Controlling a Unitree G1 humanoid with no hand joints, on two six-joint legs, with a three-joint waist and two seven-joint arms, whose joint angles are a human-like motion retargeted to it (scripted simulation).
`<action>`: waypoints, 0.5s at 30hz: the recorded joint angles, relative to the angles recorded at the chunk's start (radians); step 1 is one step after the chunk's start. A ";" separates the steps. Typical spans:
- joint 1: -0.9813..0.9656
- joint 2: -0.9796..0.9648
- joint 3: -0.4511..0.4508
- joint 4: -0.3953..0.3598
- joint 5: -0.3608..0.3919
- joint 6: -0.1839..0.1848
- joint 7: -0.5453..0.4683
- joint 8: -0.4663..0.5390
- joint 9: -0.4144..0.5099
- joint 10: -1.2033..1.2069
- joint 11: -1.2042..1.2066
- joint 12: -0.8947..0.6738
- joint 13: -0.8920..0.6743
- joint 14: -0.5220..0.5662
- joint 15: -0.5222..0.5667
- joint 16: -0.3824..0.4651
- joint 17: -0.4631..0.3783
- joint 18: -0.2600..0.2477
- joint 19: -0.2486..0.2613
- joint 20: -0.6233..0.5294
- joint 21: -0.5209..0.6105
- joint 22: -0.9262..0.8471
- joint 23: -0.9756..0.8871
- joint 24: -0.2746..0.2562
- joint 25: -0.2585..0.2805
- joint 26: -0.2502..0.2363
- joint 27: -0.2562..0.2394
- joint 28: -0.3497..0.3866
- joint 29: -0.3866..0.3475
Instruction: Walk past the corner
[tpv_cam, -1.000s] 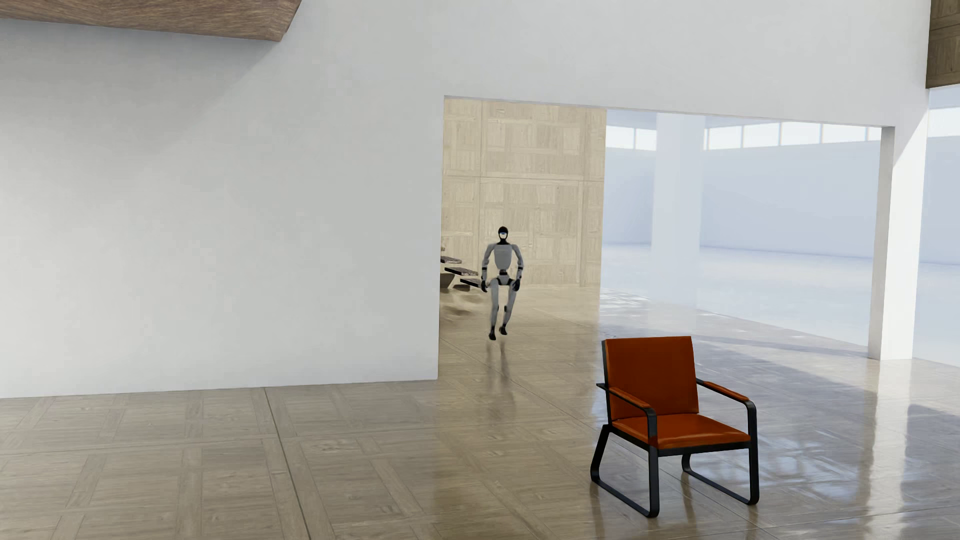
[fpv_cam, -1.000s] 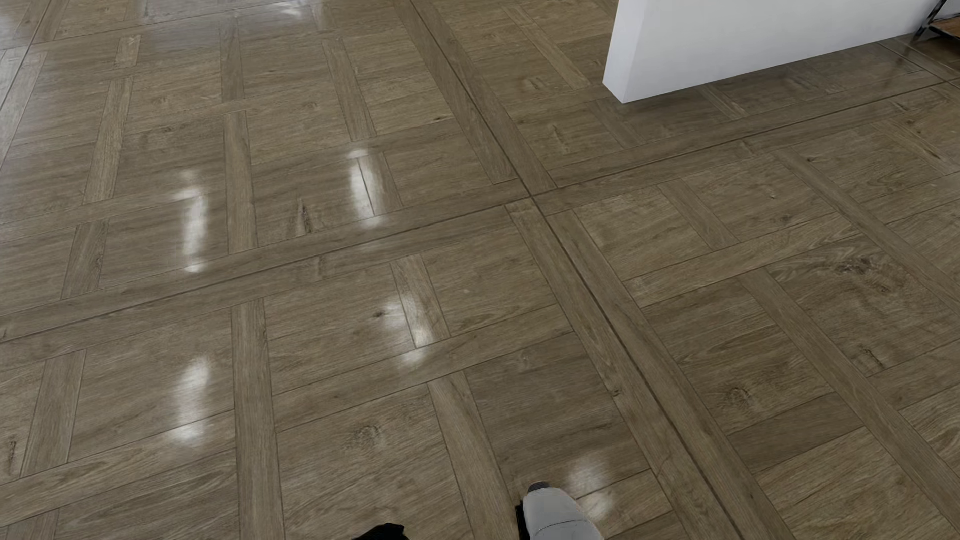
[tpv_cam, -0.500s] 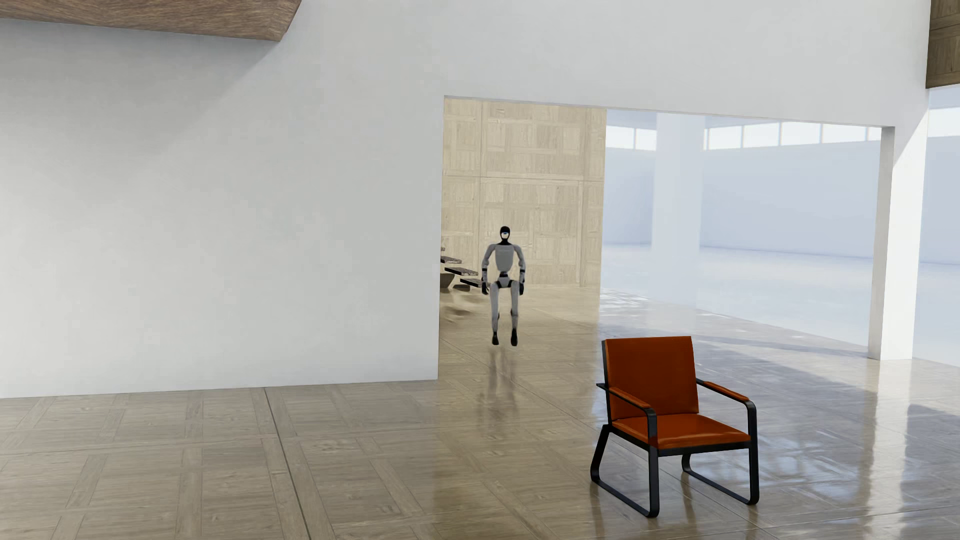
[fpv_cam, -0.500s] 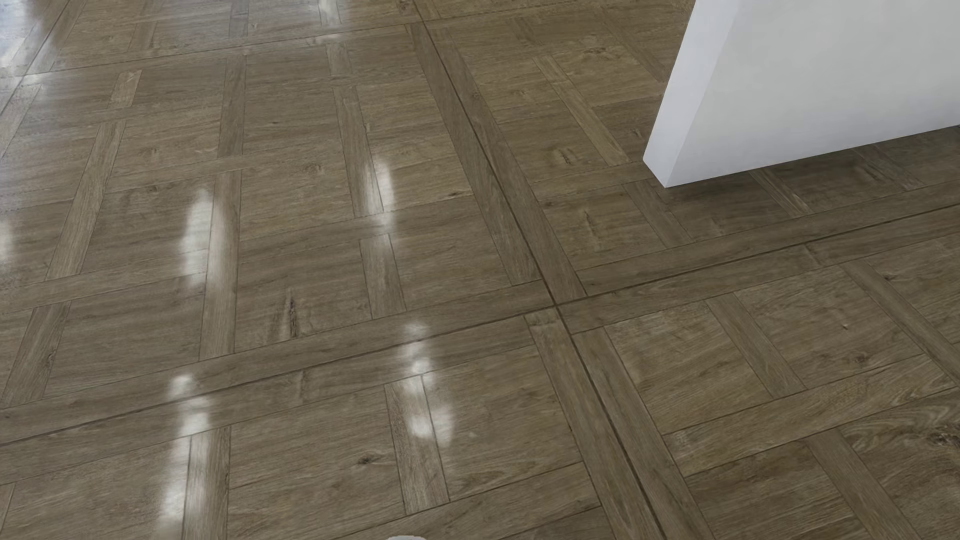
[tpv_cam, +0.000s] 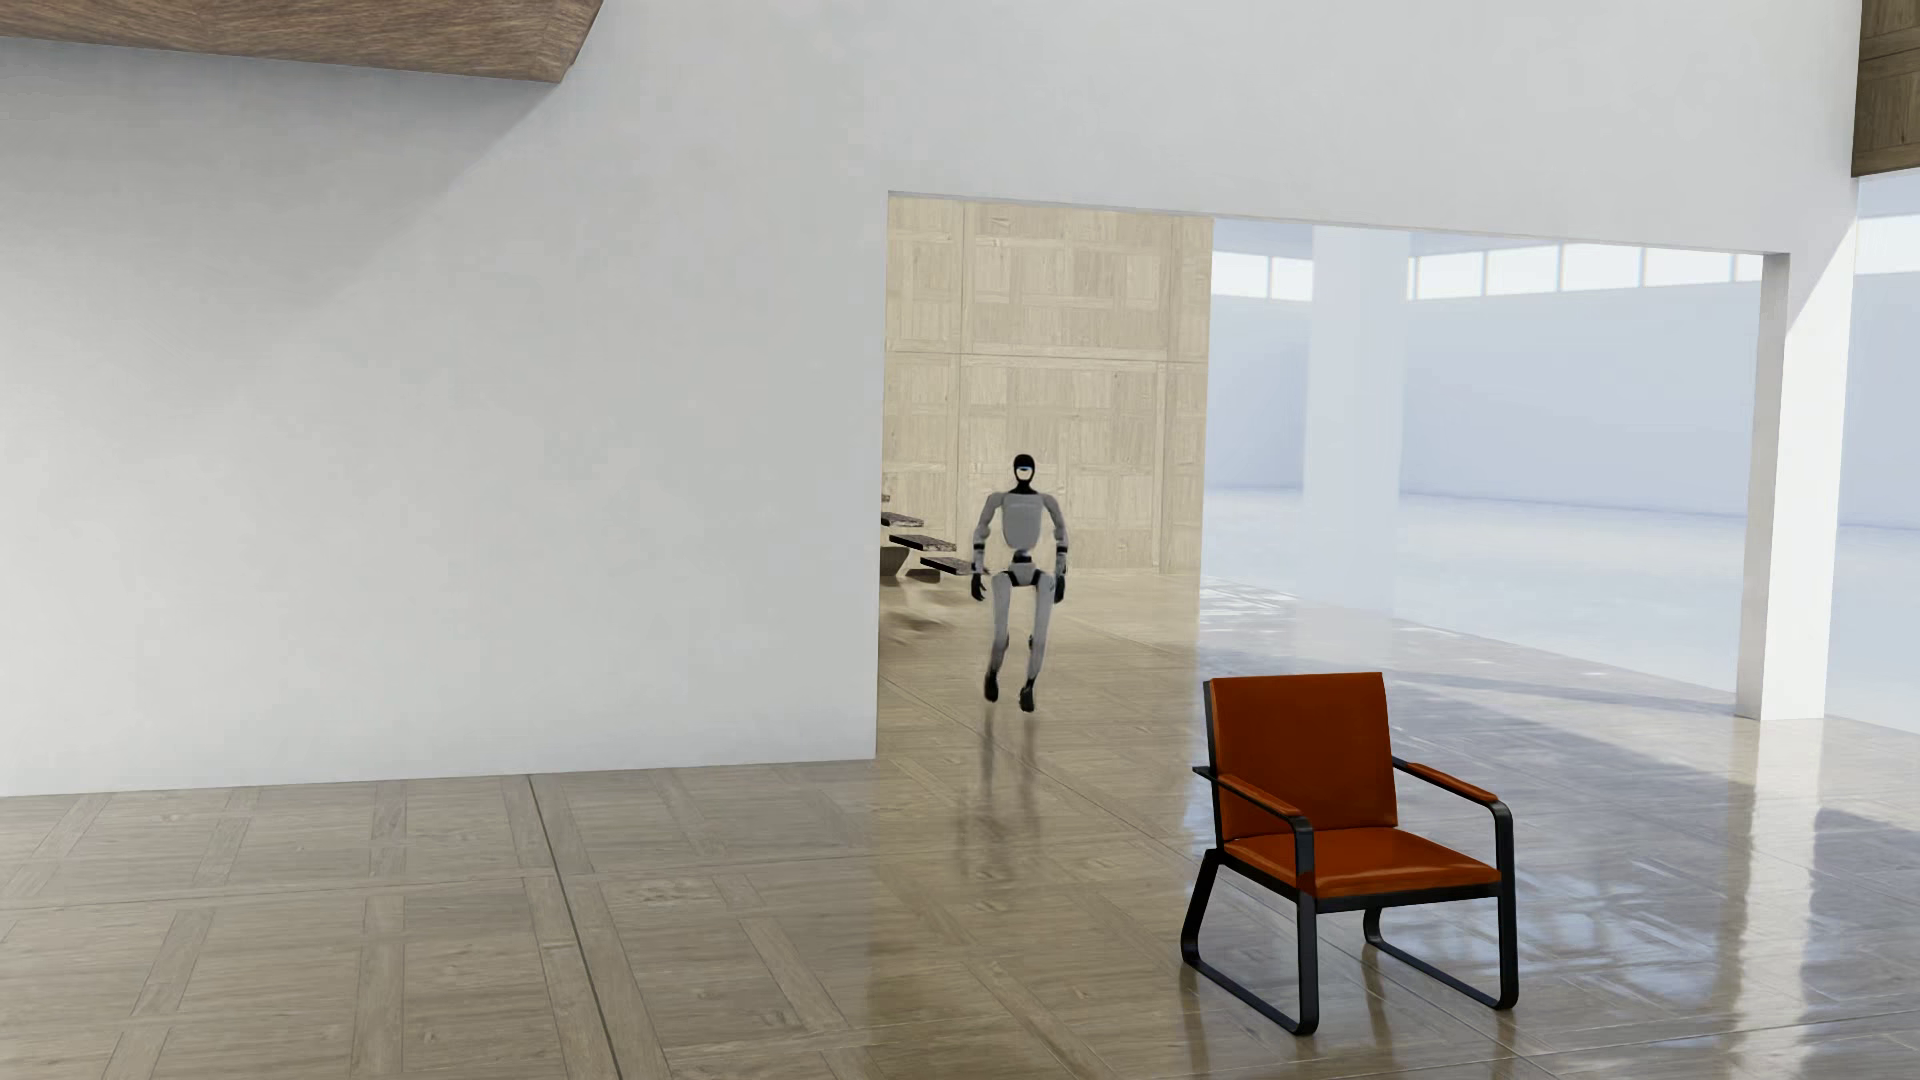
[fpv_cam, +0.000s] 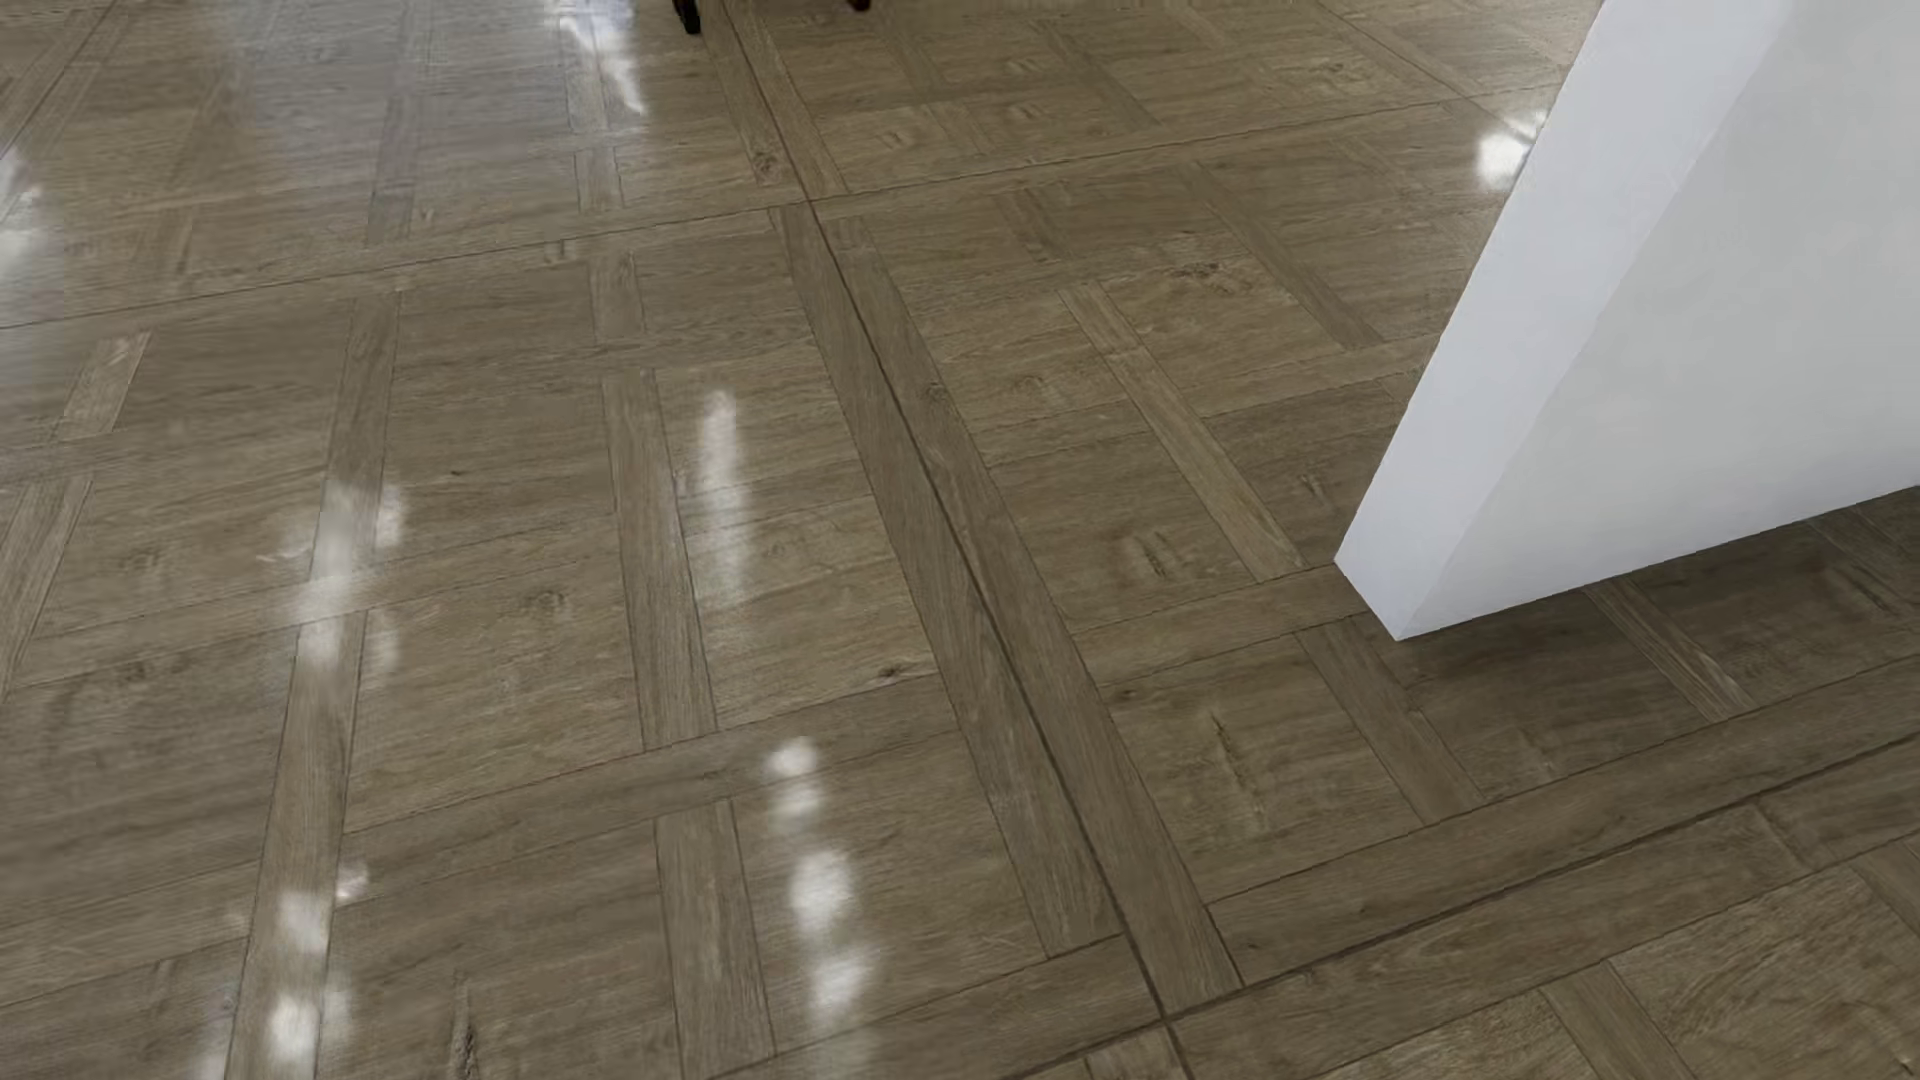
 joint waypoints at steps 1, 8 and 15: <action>0.087 -0.060 -0.048 0.018 -0.008 0.014 0.000 0.000 -0.002 -0.046 -0.142 -0.019 0.013 -0.082 0.012 0.013 -0.007 0.000 0.000 0.008 -0.008 -0.046 -0.002 0.000 0.000 0.000 0.000 0.000 0.000; 0.401 -0.269 -0.194 0.161 -0.054 0.036 0.000 0.000 -0.063 0.037 -0.449 -0.079 0.059 -0.067 0.120 0.022 0.010 0.000 0.000 0.135 -0.004 -0.137 0.081 0.000 0.000 0.000 0.000 0.000 0.000; -0.213 0.259 0.095 0.103 0.133 0.013 0.000 0.000 -0.008 0.721 -0.524 0.041 0.020 0.242 -0.009 -0.077 0.010 0.000 0.000 0.098 -0.043 0.098 -0.028 0.000 0.000 0.000 0.000 0.000 0.000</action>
